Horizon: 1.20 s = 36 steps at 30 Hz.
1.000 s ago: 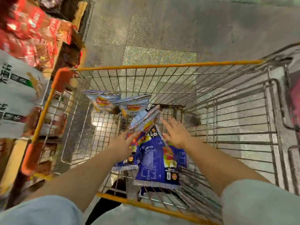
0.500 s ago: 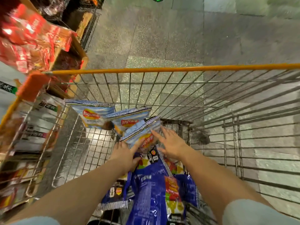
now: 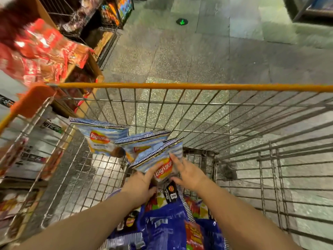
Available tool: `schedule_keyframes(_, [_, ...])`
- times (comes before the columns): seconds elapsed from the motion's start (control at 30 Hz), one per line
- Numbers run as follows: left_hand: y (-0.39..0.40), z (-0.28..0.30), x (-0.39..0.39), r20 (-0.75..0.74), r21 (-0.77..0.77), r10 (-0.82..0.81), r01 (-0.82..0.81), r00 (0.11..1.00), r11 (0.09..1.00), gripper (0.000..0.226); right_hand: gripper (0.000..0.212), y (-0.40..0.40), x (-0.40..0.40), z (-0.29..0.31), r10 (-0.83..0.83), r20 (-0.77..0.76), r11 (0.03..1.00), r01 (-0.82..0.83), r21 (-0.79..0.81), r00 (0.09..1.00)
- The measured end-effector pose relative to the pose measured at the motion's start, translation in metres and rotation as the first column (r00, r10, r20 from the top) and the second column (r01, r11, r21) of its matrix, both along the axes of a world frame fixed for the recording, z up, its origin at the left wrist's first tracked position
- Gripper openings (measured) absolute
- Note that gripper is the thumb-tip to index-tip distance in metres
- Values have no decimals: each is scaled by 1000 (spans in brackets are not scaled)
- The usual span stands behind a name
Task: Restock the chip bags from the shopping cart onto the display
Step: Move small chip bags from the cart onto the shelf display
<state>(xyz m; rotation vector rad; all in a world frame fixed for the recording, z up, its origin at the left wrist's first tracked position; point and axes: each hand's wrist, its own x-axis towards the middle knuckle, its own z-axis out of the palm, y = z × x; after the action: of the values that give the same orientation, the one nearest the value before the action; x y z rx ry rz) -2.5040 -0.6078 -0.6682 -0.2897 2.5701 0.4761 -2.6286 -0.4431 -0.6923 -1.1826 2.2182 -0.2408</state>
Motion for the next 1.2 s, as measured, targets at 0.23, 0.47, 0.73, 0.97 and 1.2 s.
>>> schedule_keyframes(0.23, [6, 54, 0, -242, 54, 63, -52, 968, 997, 80, 99, 4, 6, 69, -43, -84, 985, 28, -172, 996])
schedule_keyframes(0.47, [-11, 114, 14, -487, 114, 105, -56, 867, 992, 95, 94, -10, 22, 163, -84, -196, 989, 57, -140, 977])
schedule_keyframes(0.73, [-79, 213, 83, -704, 315, 268, -50, 658, 948, 95, 99, -78, 88, 273, -75, -390, 932, -74, -354, 918])
schedule_keyframes(0.97, [-163, 325, 185, -794, 258, 286, -130, 536, 957, 92, 98, -167, 179, 382, -94, -472, 900, -127, -416, 877])
schedule_keyframes(1.2, [-241, 429, 333, -860, 120, 254, -310, 442, 943, 77, 95, -267, 302, 472, 3, -481, 853, -253, -456, 877])
